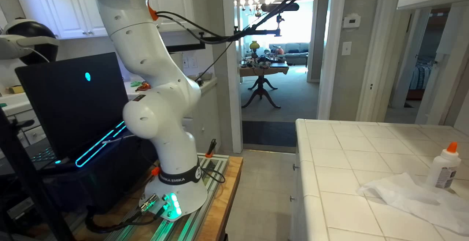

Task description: Take a pot out of the cabinet

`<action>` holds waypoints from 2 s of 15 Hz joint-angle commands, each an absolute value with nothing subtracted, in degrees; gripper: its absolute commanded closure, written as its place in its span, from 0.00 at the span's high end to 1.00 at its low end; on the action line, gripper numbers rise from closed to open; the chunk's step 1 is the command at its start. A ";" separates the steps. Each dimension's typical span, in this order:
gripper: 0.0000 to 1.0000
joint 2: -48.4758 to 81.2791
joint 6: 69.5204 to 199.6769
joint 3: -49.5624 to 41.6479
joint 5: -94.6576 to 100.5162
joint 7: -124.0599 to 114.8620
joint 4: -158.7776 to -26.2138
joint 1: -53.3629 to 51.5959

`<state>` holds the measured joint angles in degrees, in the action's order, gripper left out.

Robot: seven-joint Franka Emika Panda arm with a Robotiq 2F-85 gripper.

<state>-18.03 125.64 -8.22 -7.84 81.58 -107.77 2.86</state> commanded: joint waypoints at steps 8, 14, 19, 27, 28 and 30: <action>0.02 -24.74 126.29 -7.95 -5.64 79.18 -116.47 1.35; 0.02 -26.51 125.88 -7.62 -4.30 78.89 -120.28 0.95; 0.02 -25.91 121.92 -7.04 -1.83 75.30 -122.66 1.42; 0.02 -21.21 116.61 -8.73 -5.20 74.69 -124.62 -0.35; 0.02 -20.53 116.68 -8.98 -5.45 74.97 -124.77 -0.33; 0.02 -19.23 116.78 -9.43 -5.38 76.14 -125.16 -0.21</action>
